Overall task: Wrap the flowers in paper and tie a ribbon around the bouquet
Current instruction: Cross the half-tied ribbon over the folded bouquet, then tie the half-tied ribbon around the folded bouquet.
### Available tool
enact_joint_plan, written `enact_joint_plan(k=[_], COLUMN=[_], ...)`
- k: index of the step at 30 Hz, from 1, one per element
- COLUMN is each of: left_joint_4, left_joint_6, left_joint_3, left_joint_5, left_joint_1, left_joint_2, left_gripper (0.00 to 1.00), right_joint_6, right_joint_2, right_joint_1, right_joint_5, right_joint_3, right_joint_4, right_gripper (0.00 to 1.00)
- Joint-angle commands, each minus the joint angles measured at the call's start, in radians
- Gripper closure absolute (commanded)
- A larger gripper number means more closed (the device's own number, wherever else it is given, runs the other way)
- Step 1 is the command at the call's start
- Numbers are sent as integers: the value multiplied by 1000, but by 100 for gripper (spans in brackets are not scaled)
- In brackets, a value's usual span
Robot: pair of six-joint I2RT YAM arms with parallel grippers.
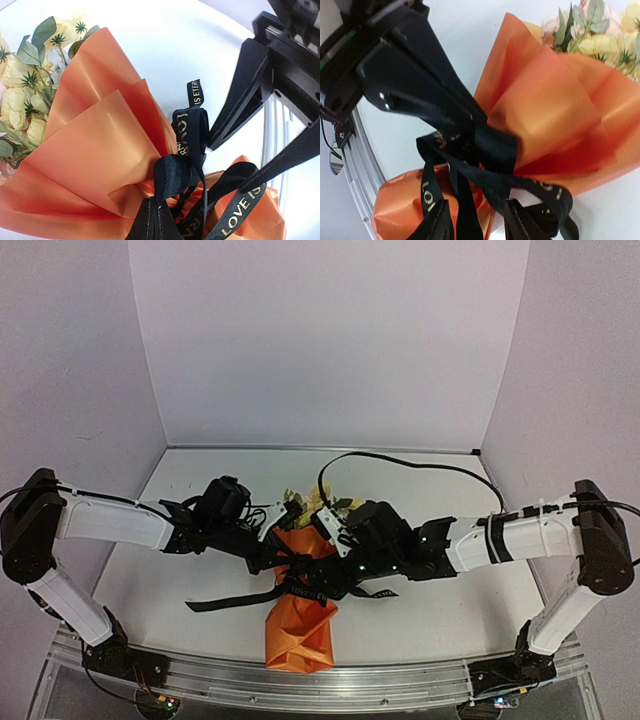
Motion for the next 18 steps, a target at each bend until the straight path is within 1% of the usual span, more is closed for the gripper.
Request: enact_joint_plan(k=[1,8,14,18], left_joint_4=[48,58,58,54], left_joint_6=[-10,-19,-21,-21], left_joint_3=[-6,-4,1,3], left_joint_5=[-27,-27,-24,-24], left_joint_1=[-2,-2,-1,-2], left_joint_2=[-36,-32,-27,-25], left_gripper=[100,100,100,100], right_joint_6=[-34,-95,-104,-109], right_joint_2=[-76,-109,-75,-55], right_joint_1=[7,37,58,65], right_joint_5=[-50,-80,-72,-28], right_joint_3=[-31,-44,-19,-5], right_joint_4=[-74,-152,-168,-179], right_gripper=[57,51,50,51])
